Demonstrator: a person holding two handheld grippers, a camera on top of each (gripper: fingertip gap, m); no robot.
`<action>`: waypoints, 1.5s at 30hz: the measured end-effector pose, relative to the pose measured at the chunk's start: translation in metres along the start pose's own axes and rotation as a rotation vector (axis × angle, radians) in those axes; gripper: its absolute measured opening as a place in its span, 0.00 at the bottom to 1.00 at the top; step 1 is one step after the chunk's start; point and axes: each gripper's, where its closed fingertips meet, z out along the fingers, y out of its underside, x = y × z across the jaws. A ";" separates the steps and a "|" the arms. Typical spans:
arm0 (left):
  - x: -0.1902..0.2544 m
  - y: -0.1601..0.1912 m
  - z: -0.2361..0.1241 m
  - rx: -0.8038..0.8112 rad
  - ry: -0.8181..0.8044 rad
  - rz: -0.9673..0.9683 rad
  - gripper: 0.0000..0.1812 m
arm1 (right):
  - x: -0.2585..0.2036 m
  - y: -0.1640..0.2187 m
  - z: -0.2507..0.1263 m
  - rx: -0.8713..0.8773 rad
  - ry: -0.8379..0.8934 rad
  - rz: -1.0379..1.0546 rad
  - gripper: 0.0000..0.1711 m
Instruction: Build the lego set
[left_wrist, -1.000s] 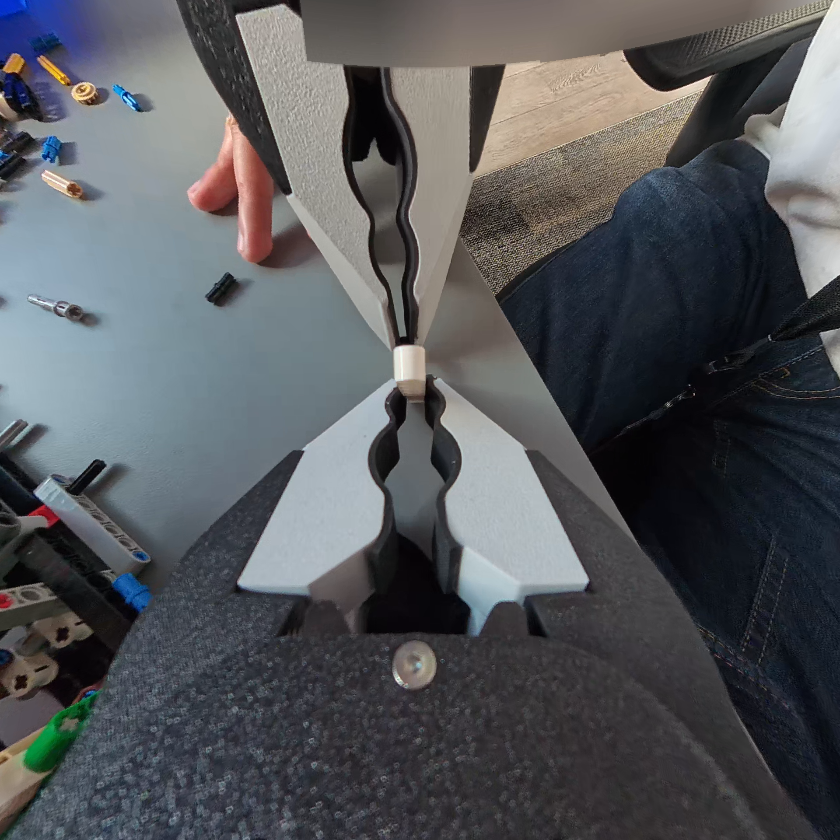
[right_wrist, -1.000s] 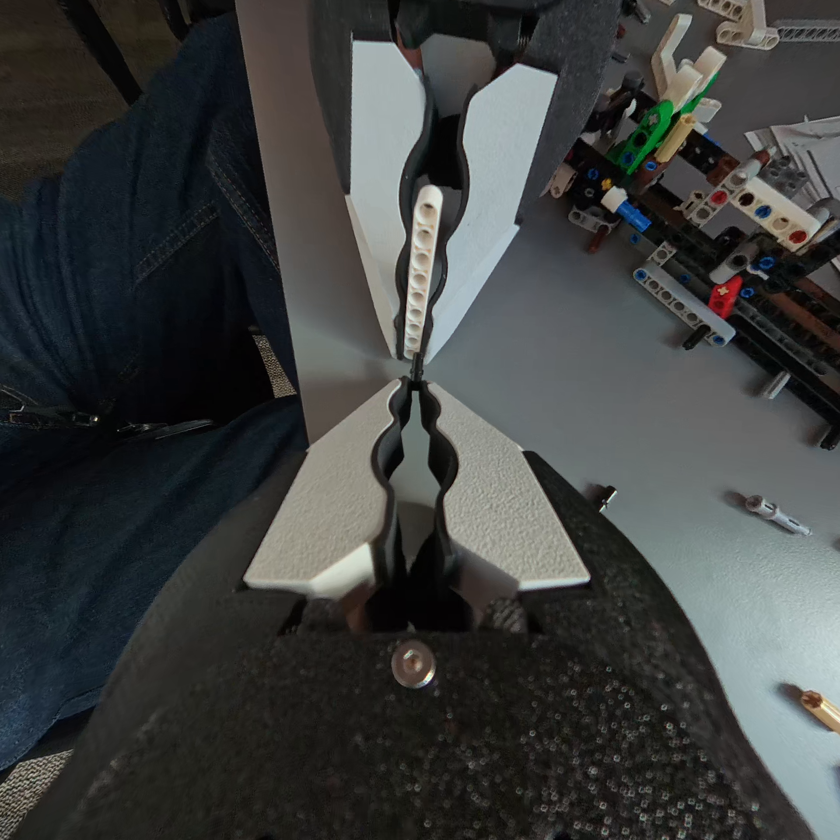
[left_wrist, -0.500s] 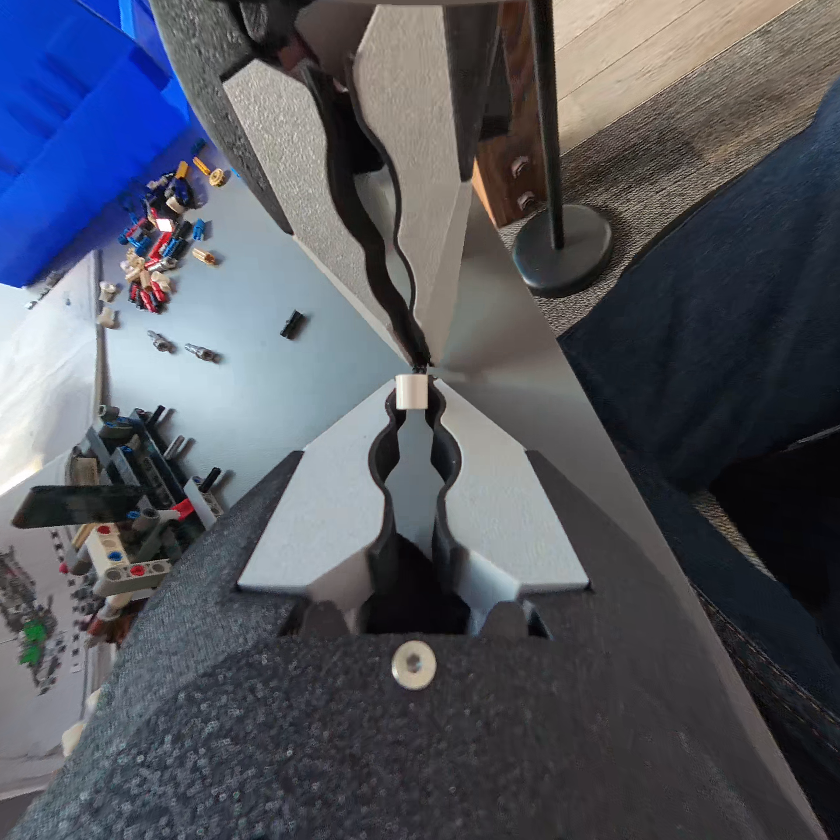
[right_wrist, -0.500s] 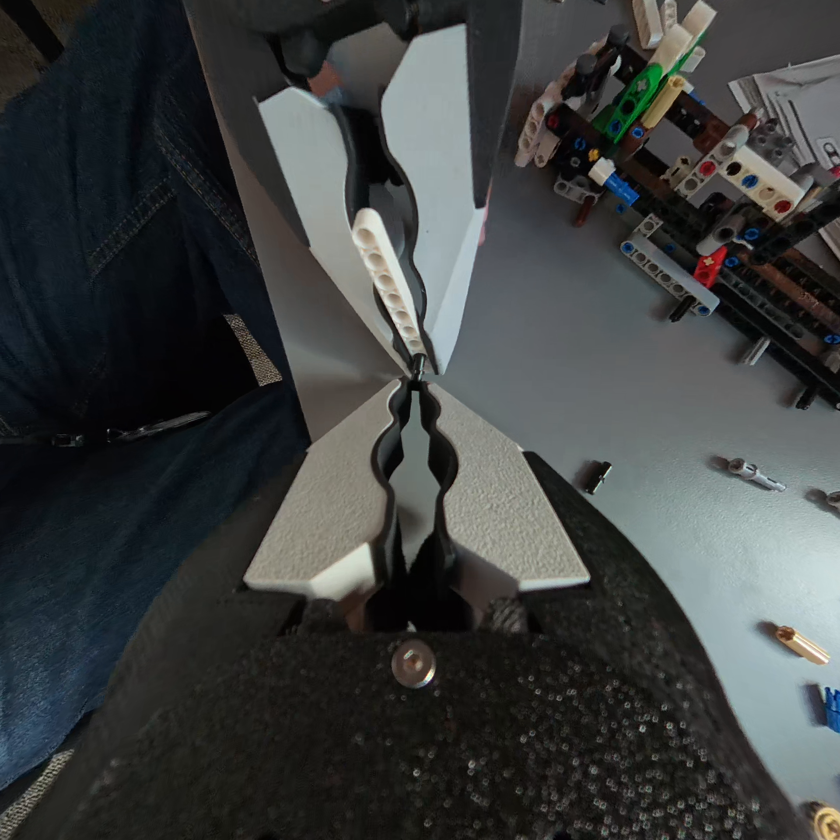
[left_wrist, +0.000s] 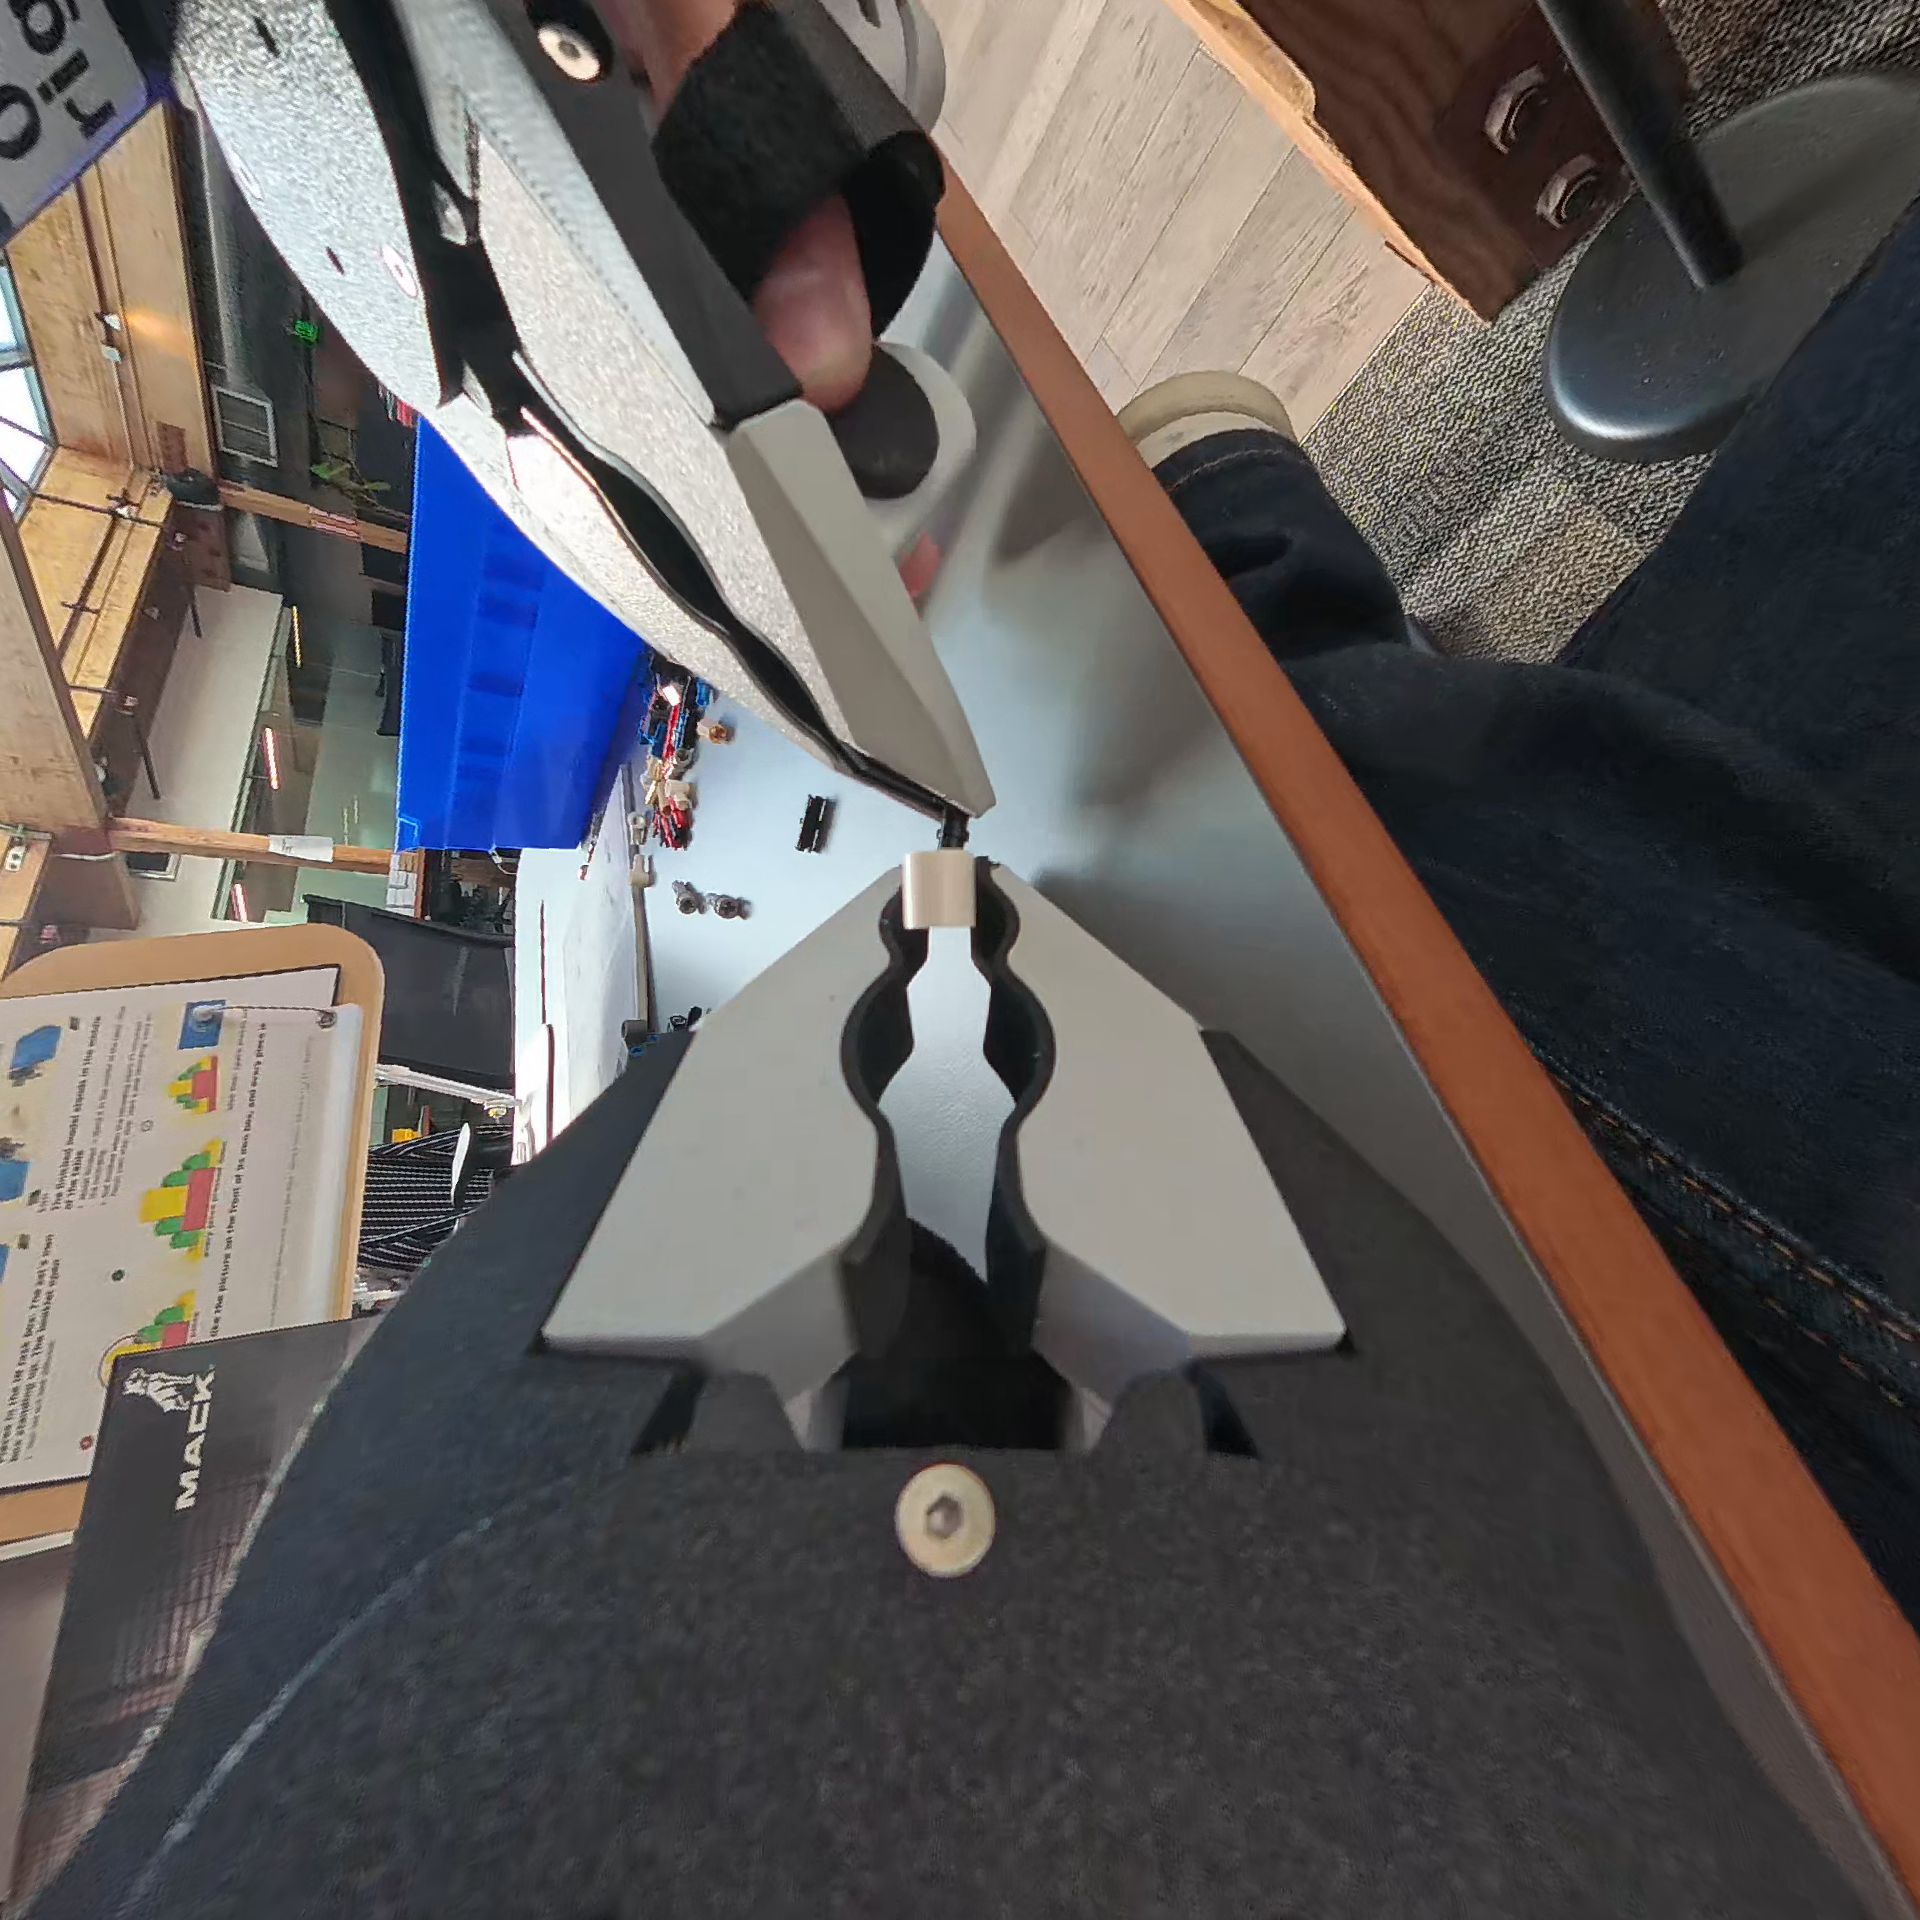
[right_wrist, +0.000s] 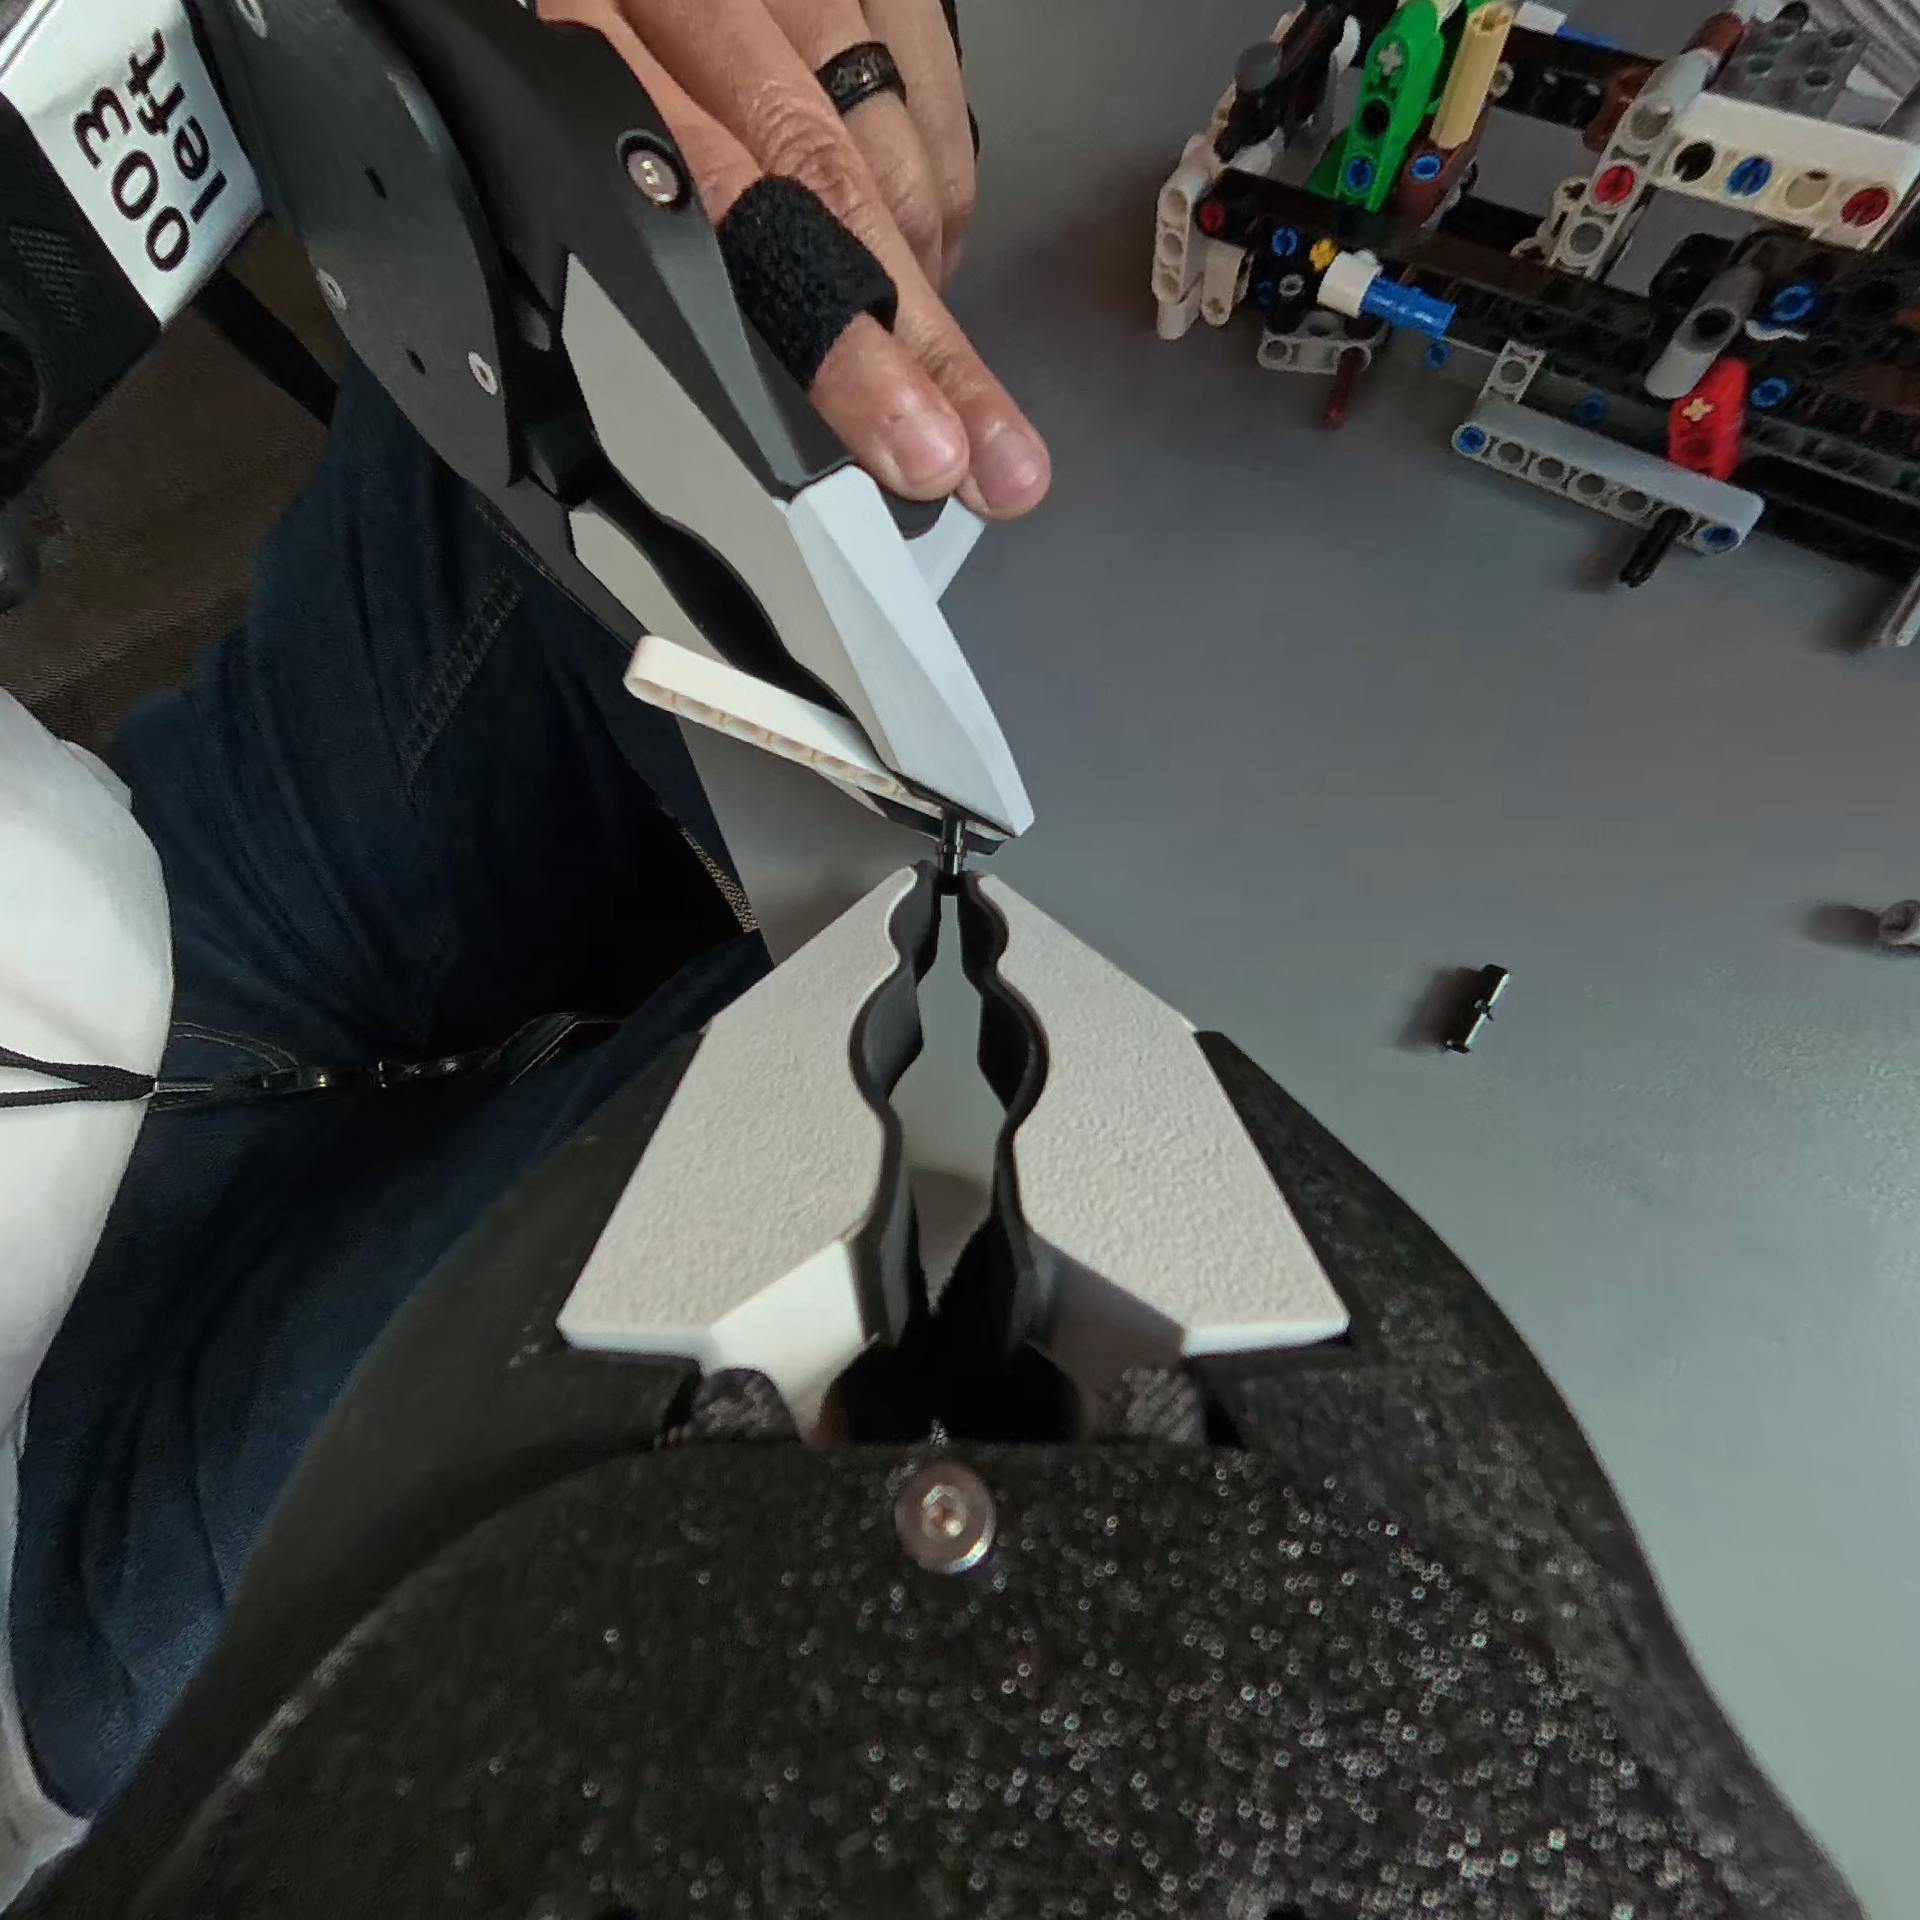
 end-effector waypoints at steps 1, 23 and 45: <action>0.001 0.000 0.001 -0.002 0.005 -0.003 0.04 | 0.000 0.001 0.000 0.001 -0.001 -0.001 0.01; 0.006 -0.004 0.002 0.004 0.030 -0.015 0.04 | -0.005 0.003 0.000 0.018 -0.073 0.089 0.01; 0.001 -0.002 0.003 -0.030 -0.006 -0.026 0.04 | 0.000 0.003 0.006 0.013 -0.023 0.117 0.01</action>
